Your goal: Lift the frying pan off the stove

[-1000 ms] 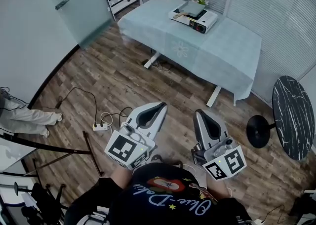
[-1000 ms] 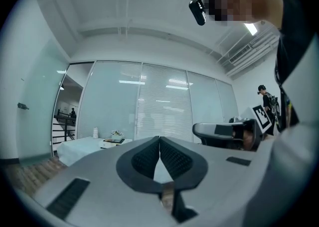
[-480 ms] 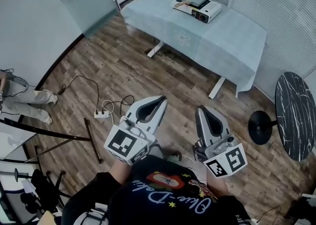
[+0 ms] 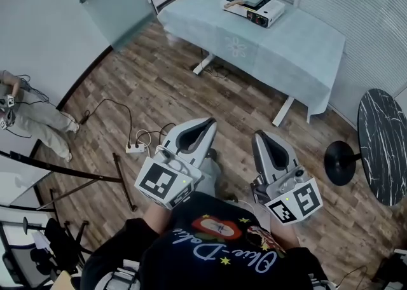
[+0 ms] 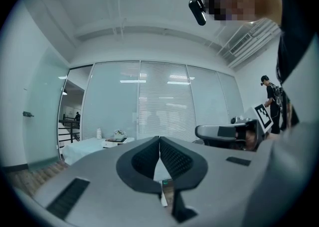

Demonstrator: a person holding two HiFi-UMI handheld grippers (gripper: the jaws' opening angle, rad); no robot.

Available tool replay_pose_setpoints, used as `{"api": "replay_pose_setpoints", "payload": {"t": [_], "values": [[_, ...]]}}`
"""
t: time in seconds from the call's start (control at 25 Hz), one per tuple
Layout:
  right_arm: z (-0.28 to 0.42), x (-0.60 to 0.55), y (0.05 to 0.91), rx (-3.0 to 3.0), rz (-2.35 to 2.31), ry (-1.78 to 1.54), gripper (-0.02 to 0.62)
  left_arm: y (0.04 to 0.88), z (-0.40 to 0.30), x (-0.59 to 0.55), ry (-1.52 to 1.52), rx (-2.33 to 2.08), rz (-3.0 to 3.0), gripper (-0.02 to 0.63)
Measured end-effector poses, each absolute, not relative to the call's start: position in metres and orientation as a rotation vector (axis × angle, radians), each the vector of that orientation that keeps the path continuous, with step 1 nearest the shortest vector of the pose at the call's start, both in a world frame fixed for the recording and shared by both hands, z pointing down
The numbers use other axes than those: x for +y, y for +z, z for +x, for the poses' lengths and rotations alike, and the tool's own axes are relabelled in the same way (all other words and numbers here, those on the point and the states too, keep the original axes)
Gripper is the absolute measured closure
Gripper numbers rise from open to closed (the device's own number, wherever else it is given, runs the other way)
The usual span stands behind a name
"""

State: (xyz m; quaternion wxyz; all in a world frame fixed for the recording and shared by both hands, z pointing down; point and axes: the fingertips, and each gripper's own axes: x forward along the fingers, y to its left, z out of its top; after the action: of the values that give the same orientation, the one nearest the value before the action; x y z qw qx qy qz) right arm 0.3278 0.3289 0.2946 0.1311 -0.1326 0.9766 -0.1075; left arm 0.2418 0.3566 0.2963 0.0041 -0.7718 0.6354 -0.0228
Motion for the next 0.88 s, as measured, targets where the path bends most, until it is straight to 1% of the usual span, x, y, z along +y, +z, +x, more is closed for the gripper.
{"api": "replay_pose_setpoints", "payload": {"t": [0.32,0.64,0.88], "values": [[0.310,0.291,0.298,2.851,-0.431,-0.289,0.595,0.298,0.224,0.316,-0.077,1.944,-2.418,0.600],[0.272,0.231,0.305,2.866,-0.522,-0.289,0.595,0.315,0.181,0.249,-0.007,1.916,-2.505,0.601],[0.245,0.181,0.314,2.867,-0.602,-0.313,0.595,0.325,0.147,0.199,-0.014,1.897,-2.540,0.601]]}}
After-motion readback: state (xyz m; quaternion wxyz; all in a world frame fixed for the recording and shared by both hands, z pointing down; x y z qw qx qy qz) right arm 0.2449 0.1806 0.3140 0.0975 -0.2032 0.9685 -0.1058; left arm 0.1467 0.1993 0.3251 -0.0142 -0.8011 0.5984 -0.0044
